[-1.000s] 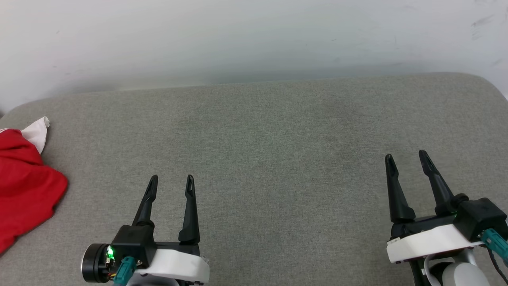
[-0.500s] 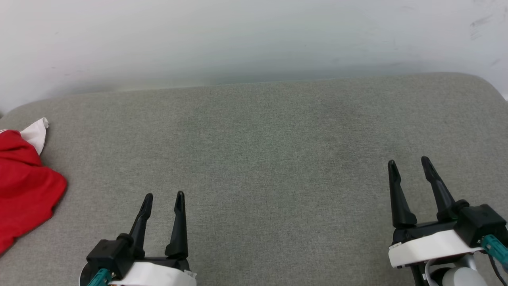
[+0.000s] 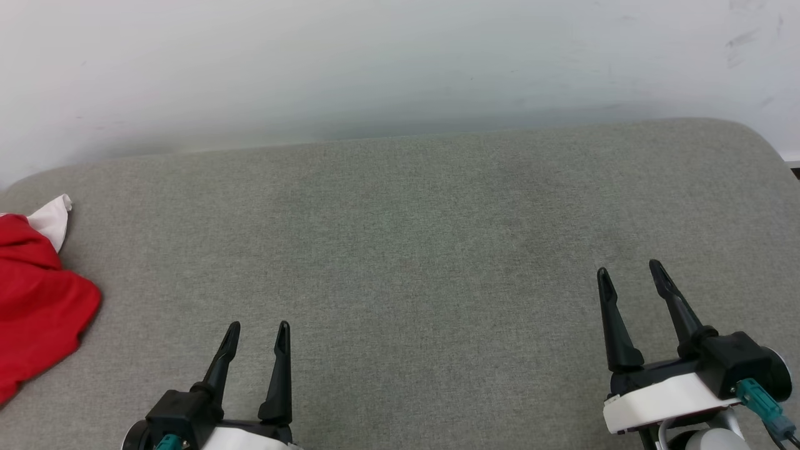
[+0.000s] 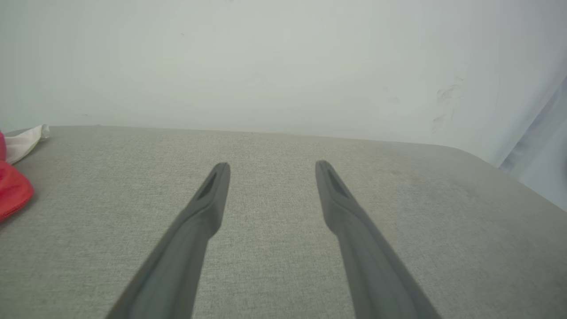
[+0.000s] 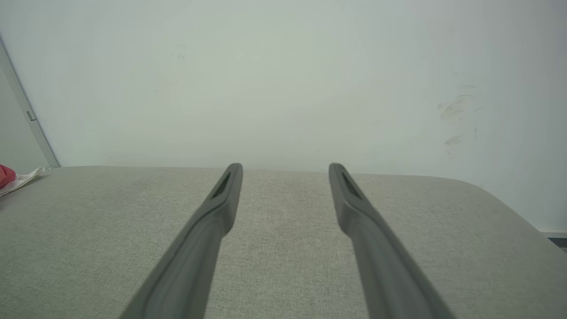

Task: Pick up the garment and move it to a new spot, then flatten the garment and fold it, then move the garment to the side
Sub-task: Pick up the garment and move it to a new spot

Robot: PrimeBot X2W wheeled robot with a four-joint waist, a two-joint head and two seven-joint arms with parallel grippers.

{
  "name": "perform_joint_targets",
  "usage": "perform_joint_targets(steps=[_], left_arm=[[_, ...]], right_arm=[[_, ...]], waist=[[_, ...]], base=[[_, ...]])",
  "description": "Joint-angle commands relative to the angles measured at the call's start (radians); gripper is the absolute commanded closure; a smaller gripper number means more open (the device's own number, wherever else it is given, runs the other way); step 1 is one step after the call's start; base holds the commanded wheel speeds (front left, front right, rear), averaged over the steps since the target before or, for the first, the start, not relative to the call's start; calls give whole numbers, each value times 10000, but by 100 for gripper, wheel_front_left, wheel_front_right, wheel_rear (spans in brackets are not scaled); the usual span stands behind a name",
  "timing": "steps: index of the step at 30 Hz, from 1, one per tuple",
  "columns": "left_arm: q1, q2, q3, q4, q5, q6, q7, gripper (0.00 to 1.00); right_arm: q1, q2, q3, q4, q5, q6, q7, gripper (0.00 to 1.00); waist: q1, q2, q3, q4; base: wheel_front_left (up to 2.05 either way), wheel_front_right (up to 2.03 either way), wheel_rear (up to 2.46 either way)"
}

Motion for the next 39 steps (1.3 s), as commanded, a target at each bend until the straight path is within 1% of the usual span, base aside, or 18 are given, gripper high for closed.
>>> perform_joint_targets(steps=[1,5,9,13,16,17,20,25,26,27,34,39], left_arm=[[106,-12,-22,-64,175,-4,-110,0],[151,-14,-14,-115,335,16,-168,0],[133,-15,33,-87,234,37,-170,0],[157,-16,25,-55,227,70,-170,0],[157,-16,-9,-38,141,133,-167,0],[157,-16,-9,-38,141,133,-167,0],[231,-17,-16,75,-24,199,-160,0],[445,-14,144,65,171,168,-158,0],[566,-16,324,-14,285,114,-158,0],[596,-11,366,-26,320,75,-158,0],[867,-17,691,-275,435,64,-149,0],[1023,-14,881,-330,469,6,-149,0]], right_arm=[[45,-2,-4,-3,-167,-3,-72,0],[65,-1,53,-32,-363,-3,-150,0],[143,0,184,11,-306,-3,-134,0],[233,0,238,-3,-227,-5,-134,0],[295,0,311,20,-187,-5,-134,0],[295,0,311,20,-187,-5,-134,0],[458,2,515,100,-286,-3,-133,0],[513,2,841,141,-187,-5,-134,0],[584,-3,981,187,-132,-5,-134,0],[627,-4,990,195,-104,-5,-134,0],[810,0,1247,250,92,-5,-133,0],[852,0,1480,198,236,-5,-132,0]], waist=[[0,0,1,-8],[0,0,10,7],[0,0,-24,151],[0,0,-74,466],[0,0,-146,886],[0,0,-146,886],[0,0,-253,1420],[0,0,-454,2256],[0,0,-598,2746],[0,0,-653,2924],[0,0,-956,3932],[0,0,-1068,4460]], base=[[0,0,0],[0,0,0],[0,0,0],[0,0,0],[0,0,0],[0,0,0],[0,0,0],[0,0,0],[0,0,0],[0,0,0],[0,0,0],[0,0,0]])
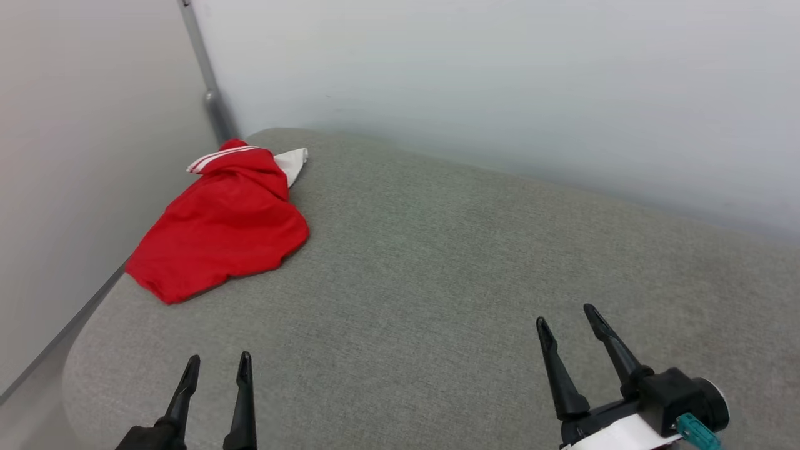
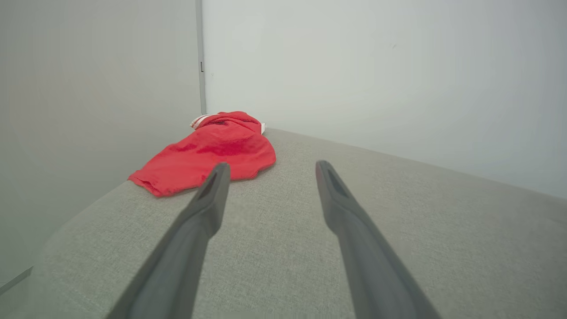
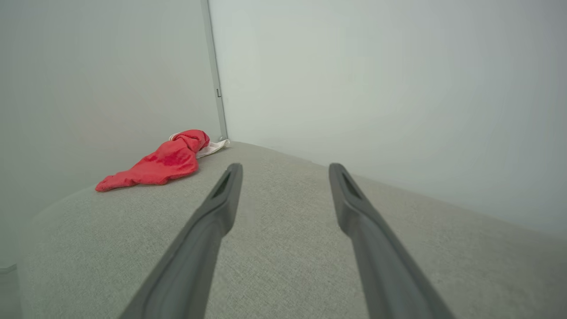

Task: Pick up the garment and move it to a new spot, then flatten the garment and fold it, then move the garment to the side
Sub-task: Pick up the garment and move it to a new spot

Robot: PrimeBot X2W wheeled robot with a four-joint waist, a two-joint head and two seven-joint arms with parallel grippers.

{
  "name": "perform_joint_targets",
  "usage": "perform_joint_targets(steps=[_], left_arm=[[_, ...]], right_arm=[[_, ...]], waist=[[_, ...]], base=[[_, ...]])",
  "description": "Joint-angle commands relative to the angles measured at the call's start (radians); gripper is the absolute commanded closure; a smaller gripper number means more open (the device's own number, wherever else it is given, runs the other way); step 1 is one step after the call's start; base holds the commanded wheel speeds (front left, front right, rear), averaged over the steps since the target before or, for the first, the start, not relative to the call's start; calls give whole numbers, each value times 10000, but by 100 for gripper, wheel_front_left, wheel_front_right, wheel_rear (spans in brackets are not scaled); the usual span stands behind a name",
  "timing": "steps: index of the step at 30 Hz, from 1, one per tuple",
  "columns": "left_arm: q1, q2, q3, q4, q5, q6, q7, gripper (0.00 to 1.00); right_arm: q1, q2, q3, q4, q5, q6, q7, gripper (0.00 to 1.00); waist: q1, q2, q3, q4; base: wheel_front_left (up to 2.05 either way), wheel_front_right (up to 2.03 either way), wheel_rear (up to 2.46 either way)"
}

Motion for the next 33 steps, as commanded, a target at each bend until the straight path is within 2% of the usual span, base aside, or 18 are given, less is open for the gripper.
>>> perform_joint_targets(steps=[1,14,25,31,33], left_arm=[[129,-11,87,-42,-93,8,-28,0],[79,-13,361,-124,-156,-114,-28,0],[-208,-10,342,456,-684,-241,-28,0],[-1085,-2,547,751,-790,-362,-28,0],[-1755,395,392,1036,-1155,-368,-28,0]], right_arm=[[100,2,78,-24,63,-7,-17,0],[-298,1,451,158,129,-7,-17,0],[-265,1,187,17,-152,-7,-17,0],[-451,-1,-108,-343,-706,-7,-17,0],[-663,-4,-372,-682,-1138,-7,-19,0]], waist=[[0,0,-72,217],[0,0,179,544],[0,0,546,494],[0,0,1569,217],[0,0,2278,1]], base=[[0,0,0],[0,0,0],[0,0,0],[0,0,0],[0,0,0]])
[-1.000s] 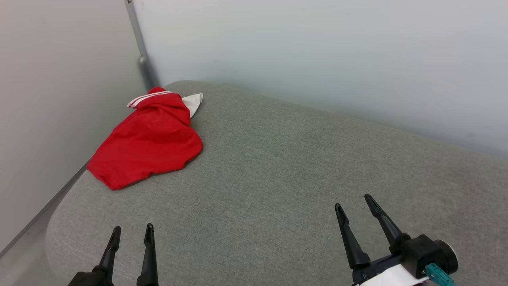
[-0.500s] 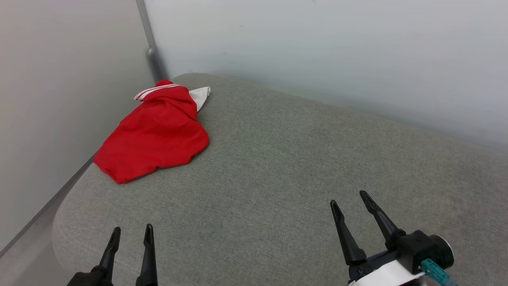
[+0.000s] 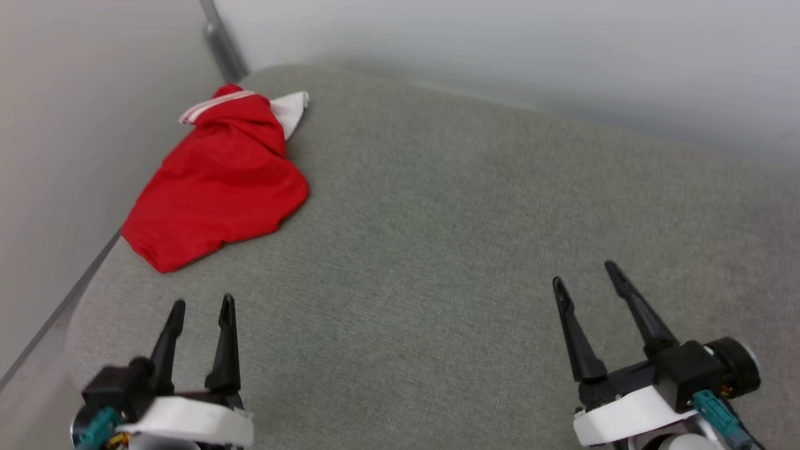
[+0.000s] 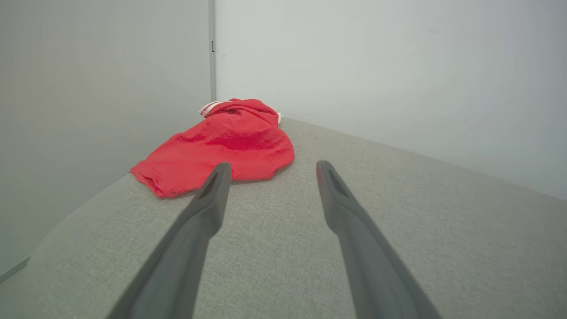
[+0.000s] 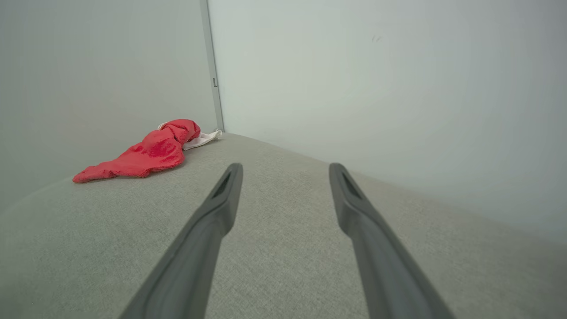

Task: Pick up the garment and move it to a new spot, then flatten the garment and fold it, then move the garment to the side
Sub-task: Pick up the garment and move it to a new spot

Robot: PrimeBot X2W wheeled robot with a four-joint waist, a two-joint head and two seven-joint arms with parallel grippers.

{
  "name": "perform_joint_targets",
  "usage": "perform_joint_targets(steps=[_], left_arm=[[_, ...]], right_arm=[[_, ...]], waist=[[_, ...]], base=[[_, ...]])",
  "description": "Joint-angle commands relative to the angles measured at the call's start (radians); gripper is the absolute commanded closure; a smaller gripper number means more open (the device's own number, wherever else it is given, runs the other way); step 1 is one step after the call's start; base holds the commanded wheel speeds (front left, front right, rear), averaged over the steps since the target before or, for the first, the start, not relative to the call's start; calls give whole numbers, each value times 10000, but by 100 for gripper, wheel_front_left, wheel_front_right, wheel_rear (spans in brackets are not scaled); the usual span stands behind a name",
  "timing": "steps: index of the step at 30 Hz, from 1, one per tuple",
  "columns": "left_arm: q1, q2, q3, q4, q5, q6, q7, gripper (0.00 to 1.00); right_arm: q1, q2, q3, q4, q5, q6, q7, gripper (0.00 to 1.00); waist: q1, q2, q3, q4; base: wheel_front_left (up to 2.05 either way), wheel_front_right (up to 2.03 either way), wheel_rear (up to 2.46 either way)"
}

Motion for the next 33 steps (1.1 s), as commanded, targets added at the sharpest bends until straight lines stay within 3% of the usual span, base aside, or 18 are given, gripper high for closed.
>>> perform_joint_targets(steps=[1,8,19,20,26,33], left_arm=[[-360,295,-118,124,-219,-10,-28,0],[-2747,2759,-1479,1423,-1948,-14,511,0],[-6410,6556,-3058,2915,-6379,-16,4825,0],[-6410,6556,-3058,2915,-6379,-16,4825,0],[-7660,7703,-3319,3746,-8309,-15,7205,0],[-8442,8039,-3959,4524,-9102,-15,8746,0]], right_arm=[[-154,-10,-81,-105,-191,-7,-17,0],[-561,-294,-462,-737,-750,-7,-17,0],[-1034,-591,-760,-1658,-1143,-7,-17,0],[-1034,-591,-760,-1658,-1143,-7,-17,0],[-1317,-423,-971,-2116,-1116,-5,-19,0],[-1412,-237,-1077,-2322,-1081,-8,-8,0]], waist=[[0,0,837,-330],[0,0,2420,-672],[0,0,4276,-1594],[0,0,4276,-1594],[0,0,5126,-2040],[0,0,5734,-2418]], base=[[0,0,0],[0,0,0],[0,0,0],[0,0,0],[0,0,0],[0,0,0]])
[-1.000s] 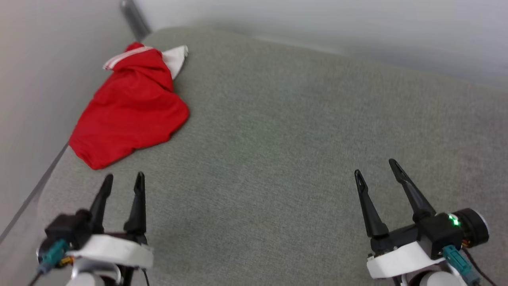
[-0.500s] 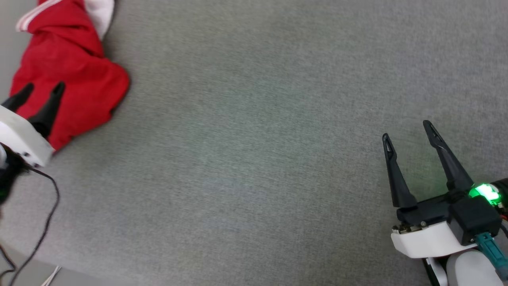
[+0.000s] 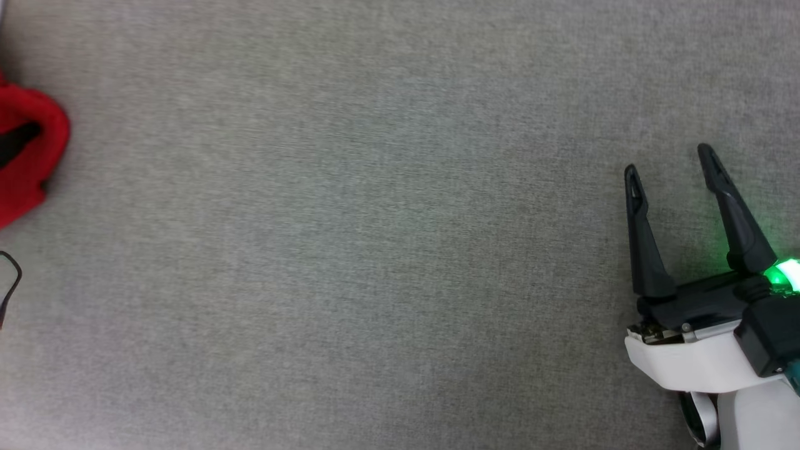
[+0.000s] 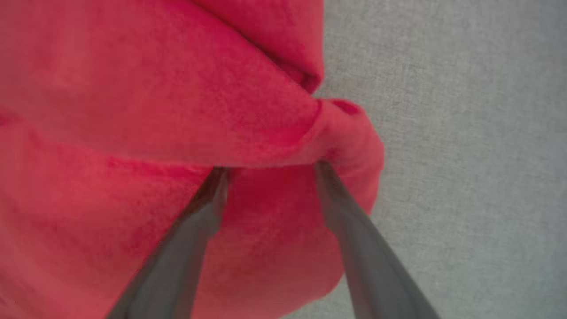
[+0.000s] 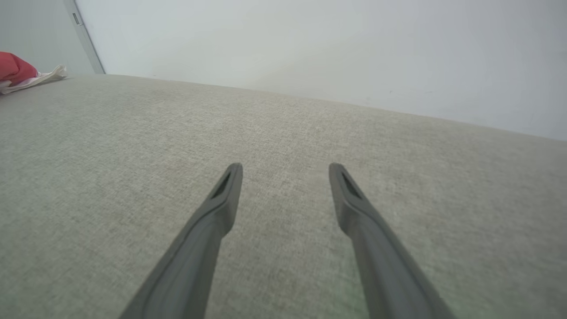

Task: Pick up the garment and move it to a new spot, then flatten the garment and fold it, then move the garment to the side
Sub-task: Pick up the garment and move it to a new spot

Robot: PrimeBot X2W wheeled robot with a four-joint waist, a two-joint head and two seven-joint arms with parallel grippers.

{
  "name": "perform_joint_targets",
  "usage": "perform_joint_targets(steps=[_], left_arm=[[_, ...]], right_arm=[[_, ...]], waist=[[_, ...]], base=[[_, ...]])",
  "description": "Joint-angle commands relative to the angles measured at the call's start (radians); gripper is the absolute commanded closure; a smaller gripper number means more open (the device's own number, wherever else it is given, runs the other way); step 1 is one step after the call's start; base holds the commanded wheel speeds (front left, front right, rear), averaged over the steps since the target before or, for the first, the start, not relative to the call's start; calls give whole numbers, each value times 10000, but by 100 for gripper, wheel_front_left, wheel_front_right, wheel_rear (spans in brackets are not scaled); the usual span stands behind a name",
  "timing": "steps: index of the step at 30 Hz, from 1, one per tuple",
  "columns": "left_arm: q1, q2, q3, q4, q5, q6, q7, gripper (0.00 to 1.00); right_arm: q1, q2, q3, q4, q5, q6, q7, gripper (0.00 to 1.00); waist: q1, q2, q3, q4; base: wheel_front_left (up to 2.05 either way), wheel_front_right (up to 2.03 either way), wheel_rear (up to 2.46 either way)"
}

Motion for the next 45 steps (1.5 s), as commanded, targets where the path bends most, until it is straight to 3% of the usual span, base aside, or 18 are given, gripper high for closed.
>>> perform_joint_targets(steps=[1,4,5,6,9,12,31,38,45], left_arm=[[-83,27,-46,96,-17,-4,39,0],[-181,-216,-476,421,-118,-4,303,0],[-138,-271,-631,558,-126,-4,392,33],[-149,-314,-762,672,-148,14,411,100],[-94,-440,-1050,801,-323,7,403,100],[-172,-365,-1015,843,-438,3,-245,100],[-64,1663,-1844,-1429,1117,5,-6219,100],[-401,1951,-1793,-2291,2055,71,-7301,100],[-1041,1787,-1807,-3514,2750,370,-7601,100]], right_arm=[[-54,-8,-65,143,-22,-10,8,0],[-107,13,-49,166,-146,-12,27,0],[-116,27,-44,168,-164,-12,30,0],[-128,37,-37,175,-186,-12,32,0],[-179,68,-39,245,-211,-13,30,0],[-163,96,-7,328,-223,-13,29,0],[376,221,384,1547,601,-9,-4,0],[611,221,528,1698,1109,-9,-4,0],[669,223,524,1678,1423,-10,-4,0]], waist=[[-1,0,184,-156],[-1,0,310,-209],[-1,0,332,-221],[-1,0,346,-233],[-1,0,295,-254],[-1,0,75,-238],[-1,0,-3812,-447],[-1,0,-4609,-899],[-1,0,-4985,-1677]], base=[[0,0,0],[0,0,0],[0,0,0],[0,0,0],[0,0,0],[0,0,0],[0,0,0],[0,0,0],[0,0,0]])
